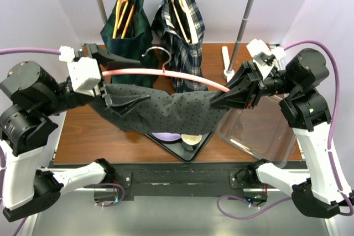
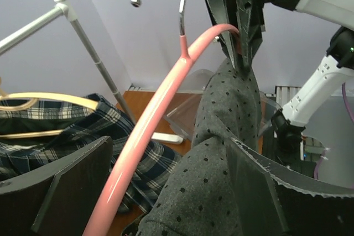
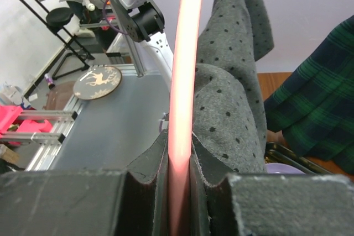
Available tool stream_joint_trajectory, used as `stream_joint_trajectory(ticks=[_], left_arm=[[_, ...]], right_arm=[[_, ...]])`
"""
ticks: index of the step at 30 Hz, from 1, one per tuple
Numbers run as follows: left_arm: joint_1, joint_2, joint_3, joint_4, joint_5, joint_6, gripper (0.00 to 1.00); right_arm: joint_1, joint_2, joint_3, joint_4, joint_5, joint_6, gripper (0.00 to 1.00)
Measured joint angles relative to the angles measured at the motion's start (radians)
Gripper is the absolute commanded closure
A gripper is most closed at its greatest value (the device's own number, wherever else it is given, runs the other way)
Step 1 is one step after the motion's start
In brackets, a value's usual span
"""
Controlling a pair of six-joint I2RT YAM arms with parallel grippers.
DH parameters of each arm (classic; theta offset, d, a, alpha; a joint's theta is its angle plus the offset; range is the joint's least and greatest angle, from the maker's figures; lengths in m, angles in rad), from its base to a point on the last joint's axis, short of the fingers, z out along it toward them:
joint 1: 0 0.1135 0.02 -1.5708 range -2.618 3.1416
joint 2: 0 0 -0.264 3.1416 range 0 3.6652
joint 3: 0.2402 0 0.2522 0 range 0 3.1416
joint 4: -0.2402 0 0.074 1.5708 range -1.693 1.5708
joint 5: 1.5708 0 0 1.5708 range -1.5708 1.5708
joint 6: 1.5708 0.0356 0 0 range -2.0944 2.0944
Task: Remove the skirt from the hanger
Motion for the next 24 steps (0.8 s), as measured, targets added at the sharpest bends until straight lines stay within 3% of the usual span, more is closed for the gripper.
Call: stream_joint_trajectory(ticks=[3, 9, 11, 12, 14, 22, 23, 24], left_arm=[[-0.002, -0.004, 0.000, -0.048, 0.006, 0.013, 0.02], [-0.001, -0.047, -0.001, -0.077, -0.026, 0.018, 0.00], [-0.001, -0.079, -0.008, -0.053, -0.065, 0.014, 0.05], [-0.001, -0.094, -0.012, -0.040, -0.083, 0.013, 0.14], [-0.001, -0.126, -0.011, -0.011, -0.098, 0.010, 0.22], [-0.001, -0.113, -0.033, 0.019, -0.112, 0.010, 0.22], [-0.001, -0.101, -0.036, 0.019, -0.112, 0.005, 0.24], [-0.001, -0.084, -0.035, 0.019, -0.107, 0.002, 0.33]], right_arm=[[0.000, 0.007, 0.003, -0.035, 0.000, -0.034, 1.00], [-0.002, 0.037, 0.022, -0.174, 0.016, -0.114, 1.00], [-0.003, 0.046, 0.024, -0.203, 0.027, -0.132, 1.00], [-0.003, 0.048, 0.024, -0.212, 0.032, -0.136, 1.00], [-0.004, 0.051, 0.023, -0.218, 0.034, -0.137, 1.00], [-0.010, -0.011, -0.060, -0.123, -0.020, -0.112, 1.00], [-0.010, -0.020, -0.072, -0.106, -0.029, -0.102, 1.00], [-0.010, -0.029, -0.087, -0.081, -0.042, -0.084, 1.00]])
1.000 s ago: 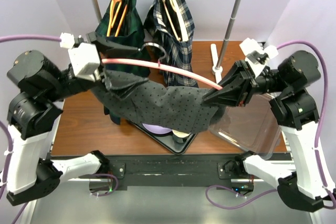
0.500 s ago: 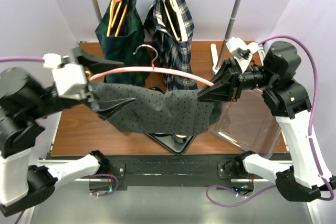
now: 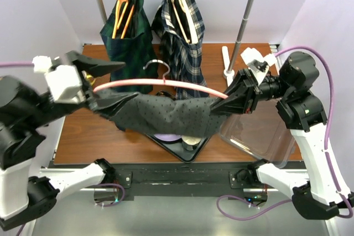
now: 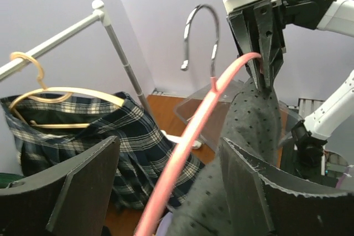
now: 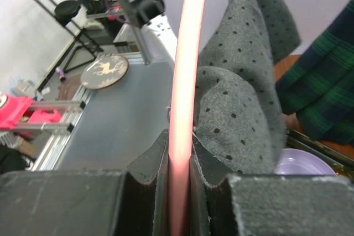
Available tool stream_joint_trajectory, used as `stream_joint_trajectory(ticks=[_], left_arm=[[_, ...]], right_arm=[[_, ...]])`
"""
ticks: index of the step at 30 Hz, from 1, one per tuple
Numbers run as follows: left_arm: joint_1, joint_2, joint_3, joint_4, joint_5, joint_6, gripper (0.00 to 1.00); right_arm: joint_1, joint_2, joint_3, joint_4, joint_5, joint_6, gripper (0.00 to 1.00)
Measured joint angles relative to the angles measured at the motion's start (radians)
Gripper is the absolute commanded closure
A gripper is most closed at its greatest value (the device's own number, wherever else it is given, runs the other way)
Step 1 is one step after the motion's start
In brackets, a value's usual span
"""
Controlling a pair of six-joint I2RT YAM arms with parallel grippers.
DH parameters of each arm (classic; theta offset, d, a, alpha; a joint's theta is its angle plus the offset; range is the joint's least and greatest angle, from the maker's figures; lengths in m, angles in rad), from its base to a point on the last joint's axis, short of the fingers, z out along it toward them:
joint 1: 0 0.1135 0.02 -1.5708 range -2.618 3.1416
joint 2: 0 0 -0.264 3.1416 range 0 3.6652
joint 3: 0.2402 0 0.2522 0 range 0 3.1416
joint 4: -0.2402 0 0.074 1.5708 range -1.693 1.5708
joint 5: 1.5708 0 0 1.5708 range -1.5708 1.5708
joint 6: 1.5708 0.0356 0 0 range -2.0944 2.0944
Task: Remove the skirt from the hanger
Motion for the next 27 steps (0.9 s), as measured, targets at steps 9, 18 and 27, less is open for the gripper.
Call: stream_joint_trajectory(ticks=[9, 18, 27], left_arm=[[0.003, 0.099, 0.006, -0.014, 0.166, 0.000, 1.00], [0.007, 0.059, -0.039, -0.014, 0.172, 0.011, 0.91], [0.012, 0.116, -0.051, -0.040, 0.172, -0.015, 1.00]], right_arm=[[-0.020, 0.017, -0.006, 0.071, -0.032, 0.089, 1.00], [-0.013, 0.065, -0.002, 0.108, -0.050, 0.127, 1.00], [-0.005, 0.085, -0.002, 0.193, -0.089, 0.149, 1.00]])
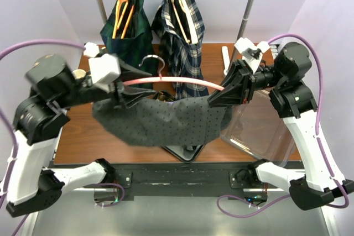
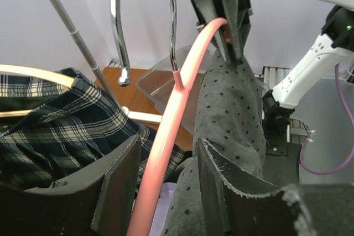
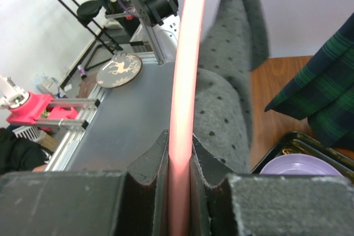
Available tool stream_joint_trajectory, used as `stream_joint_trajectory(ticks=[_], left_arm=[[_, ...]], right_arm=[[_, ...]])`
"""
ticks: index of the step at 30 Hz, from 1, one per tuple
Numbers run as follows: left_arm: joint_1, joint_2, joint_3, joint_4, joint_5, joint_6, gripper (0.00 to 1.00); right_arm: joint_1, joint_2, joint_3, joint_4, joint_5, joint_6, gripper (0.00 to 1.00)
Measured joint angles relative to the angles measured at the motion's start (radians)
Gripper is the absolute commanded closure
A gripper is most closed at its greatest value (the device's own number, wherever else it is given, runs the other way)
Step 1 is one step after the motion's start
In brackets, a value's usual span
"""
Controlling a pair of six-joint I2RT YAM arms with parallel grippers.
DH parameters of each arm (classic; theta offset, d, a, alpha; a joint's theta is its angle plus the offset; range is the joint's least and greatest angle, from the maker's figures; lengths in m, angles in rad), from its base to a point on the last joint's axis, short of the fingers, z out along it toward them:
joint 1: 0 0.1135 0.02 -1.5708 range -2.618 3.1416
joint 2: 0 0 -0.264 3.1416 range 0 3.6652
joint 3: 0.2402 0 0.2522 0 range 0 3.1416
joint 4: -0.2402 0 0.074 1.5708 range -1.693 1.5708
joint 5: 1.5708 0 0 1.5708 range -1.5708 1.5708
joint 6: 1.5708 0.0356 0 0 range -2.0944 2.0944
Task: Remove the skirt from the hanger
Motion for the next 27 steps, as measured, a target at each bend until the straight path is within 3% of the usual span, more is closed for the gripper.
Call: stream_joint_trajectory(ticks=[3, 4, 5, 6, 8, 12, 14, 15, 19, 26, 27], left_arm=[[0.003, 0.024, 0.003, -0.007, -0.016, 0.000, 1.00], [0.004, 0.026, 0.006, -0.010, -0.024, -0.001, 1.00], [0.004, 0.026, 0.010, -0.010, -0.035, -0.003, 1.00], [0.004, 0.025, 0.012, -0.008, -0.045, -0.007, 1.00], [0.002, 0.019, 0.014, -0.016, -0.081, -0.029, 1.00], [-0.012, 0.023, -0.004, -0.036, -0.156, -0.073, 1.00], [-0.012, 0.021, -0.034, -0.029, -0.187, -0.094, 1.00], [-0.012, 0.016, -0.045, -0.021, -0.195, -0.099, 1.00], [-0.012, -0.034, -0.098, 0.031, -0.201, -0.126, 1.00], [-0.012, -0.087, -0.114, 0.074, -0.221, -0.132, 1.00], [-0.012, -0.088, -0.116, 0.076, -0.228, -0.132, 0.94]], right_arm=[[-0.018, -0.002, 0.000, -0.016, -0.002, 0.007, 1.00], [-0.019, -0.002, 0.000, -0.019, -0.002, 0.008, 0.96], [-0.019, -0.003, -0.001, -0.020, 0.001, 0.007, 0.64], [-0.019, -0.003, -0.002, -0.021, 0.005, 0.006, 0.51], [-0.014, -0.006, 0.001, -0.025, 0.071, -0.001, 0.42], [0.003, -0.023, 0.019, -0.039, 0.258, 0.000, 0.47], [0.003, -0.053, 0.004, -0.027, 0.320, 0.028, 0.58], [0.003, -0.073, -0.007, -0.019, 0.347, 0.040, 0.58], [0.005, -0.131, -0.024, 0.006, 0.421, 0.073, 0.47], [0.005, -0.122, -0.024, -0.038, 0.510, 0.072, 0.46], [0.006, -0.113, -0.024, -0.057, 0.524, 0.066, 0.46]])
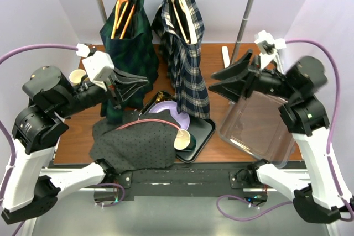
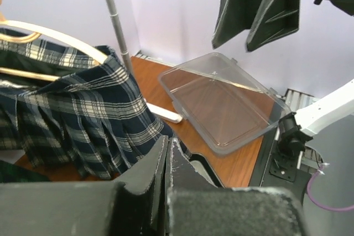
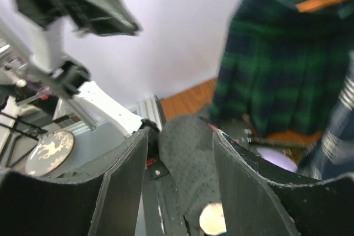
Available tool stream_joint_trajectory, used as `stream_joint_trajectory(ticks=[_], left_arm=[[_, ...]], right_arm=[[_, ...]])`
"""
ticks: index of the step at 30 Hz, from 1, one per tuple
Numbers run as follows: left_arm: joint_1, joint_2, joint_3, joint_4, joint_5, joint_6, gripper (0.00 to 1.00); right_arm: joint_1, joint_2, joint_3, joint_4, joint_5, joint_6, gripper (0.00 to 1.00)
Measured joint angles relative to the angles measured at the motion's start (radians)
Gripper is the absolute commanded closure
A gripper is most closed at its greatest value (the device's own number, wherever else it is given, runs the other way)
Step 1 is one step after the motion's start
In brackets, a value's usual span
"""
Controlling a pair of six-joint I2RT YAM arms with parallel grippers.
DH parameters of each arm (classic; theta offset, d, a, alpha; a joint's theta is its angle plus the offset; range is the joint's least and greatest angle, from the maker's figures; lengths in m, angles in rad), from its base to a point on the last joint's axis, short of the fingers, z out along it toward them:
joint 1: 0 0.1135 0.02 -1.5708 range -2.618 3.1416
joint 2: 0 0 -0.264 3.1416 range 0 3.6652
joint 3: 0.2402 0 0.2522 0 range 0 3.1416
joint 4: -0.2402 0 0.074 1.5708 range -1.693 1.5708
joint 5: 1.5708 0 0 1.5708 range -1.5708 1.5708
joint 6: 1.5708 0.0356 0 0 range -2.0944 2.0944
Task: Remove the skirt from the hanger
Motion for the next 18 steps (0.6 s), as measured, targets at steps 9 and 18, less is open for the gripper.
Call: stream_joint_trajectory(ticks=[9, 18], left_arm=[[0.000, -0.042, -0.158, 0.023, -0.186, -0.076, 0.15], [0.000, -0.197, -0.269, 0.090, -0.406, -0.134, 0.00]], right_arm=[[0.014, 0.078, 0.015, -0.207, 0.179, -0.088, 0.52], [0.367, 0.216, 0.092, -0.347, 0.542, -0.176, 0.55]])
